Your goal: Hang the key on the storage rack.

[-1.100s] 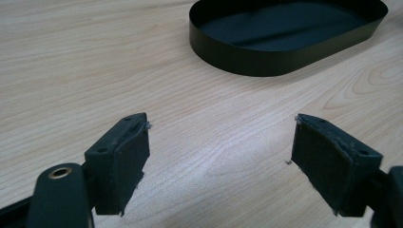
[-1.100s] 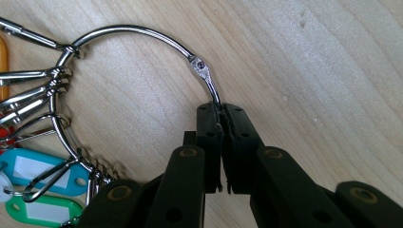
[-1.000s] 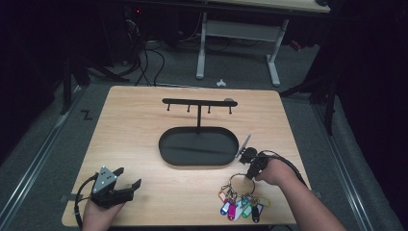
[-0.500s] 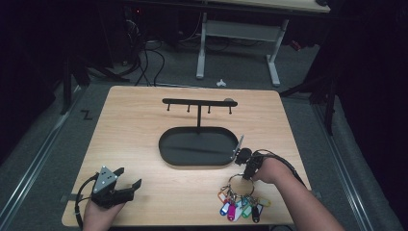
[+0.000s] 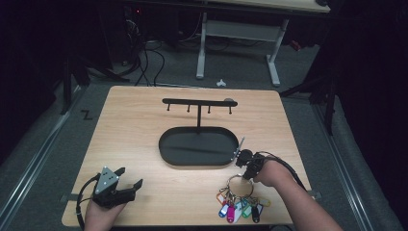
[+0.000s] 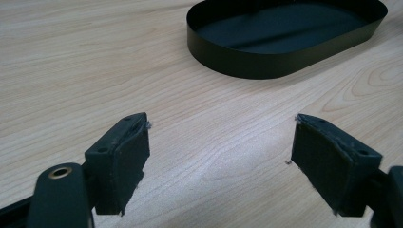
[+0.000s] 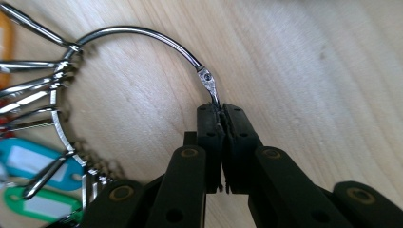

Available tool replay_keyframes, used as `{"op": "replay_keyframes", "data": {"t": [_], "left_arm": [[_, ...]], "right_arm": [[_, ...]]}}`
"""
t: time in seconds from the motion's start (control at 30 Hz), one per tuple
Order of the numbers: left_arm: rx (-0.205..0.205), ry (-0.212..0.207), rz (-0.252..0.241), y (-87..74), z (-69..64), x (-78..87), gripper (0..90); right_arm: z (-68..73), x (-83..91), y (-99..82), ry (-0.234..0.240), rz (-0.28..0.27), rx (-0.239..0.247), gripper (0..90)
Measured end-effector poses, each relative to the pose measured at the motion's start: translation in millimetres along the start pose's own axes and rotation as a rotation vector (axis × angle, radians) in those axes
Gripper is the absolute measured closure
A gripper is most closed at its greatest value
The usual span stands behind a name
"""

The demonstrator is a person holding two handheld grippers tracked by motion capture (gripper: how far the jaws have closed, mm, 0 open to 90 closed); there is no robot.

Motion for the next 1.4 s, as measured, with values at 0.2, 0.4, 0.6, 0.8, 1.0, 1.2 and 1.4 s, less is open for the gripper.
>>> {"op": "replay_keyframes", "data": {"t": [0.2, 0.4, 0.6, 0.8, 1.0, 1.2, 1.4], "left_arm": [[0.001, 0.003, -0.005, 0.2, 1.0, -0.8, 20.7], [0.007, 0.002, -0.009, 1.3, 2.6, -0.1, 20.7], [0.002, -0.010, -0.003, 0.5, 0.2, -0.9, 20.7], [0.004, -0.007, -0.002, 0.5, 1.2, -0.3, 20.7], [0.005, -0.007, -0.005, 0.8, 1.7, -0.3, 20.7], [0.002, -0.008, -0.007, 1.2, 1.5, 0.4, 20.7], [0.009, -0.007, -0.008, 1.1, 2.4, 0.4, 20.8]], "right_arm": [[4.5, 42.4, -3.6, 0.017, -0.125, -0.016, 87.4], [9.2, 74.5, -10.5, 0.012, -0.154, -0.021, 87.6], [13.1, 92.5, -12.1, -0.016, -0.154, -0.027, 87.7], [17.0, 111.7, -10.8, -0.033, -0.159, -0.023, 87.8], [18.9, 129.7, -9.3, -0.035, -0.175, -0.027, 87.8], [19.2, 145.8, -7.3, -0.040, -0.186, -0.026, 87.7], [22.6, 159.5, -2.8, -0.049, -0.196, -0.027, 87.7]]}}
Point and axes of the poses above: each handheld gripper's, and its own axes: x roughly backward along the jaws, y roughly out of its top, z roughly to its left, the point moved 5 cm from there along -x, roughly forward along the jaws, and after that the axes turned 12 degrees about y, right-handed, at the moved point
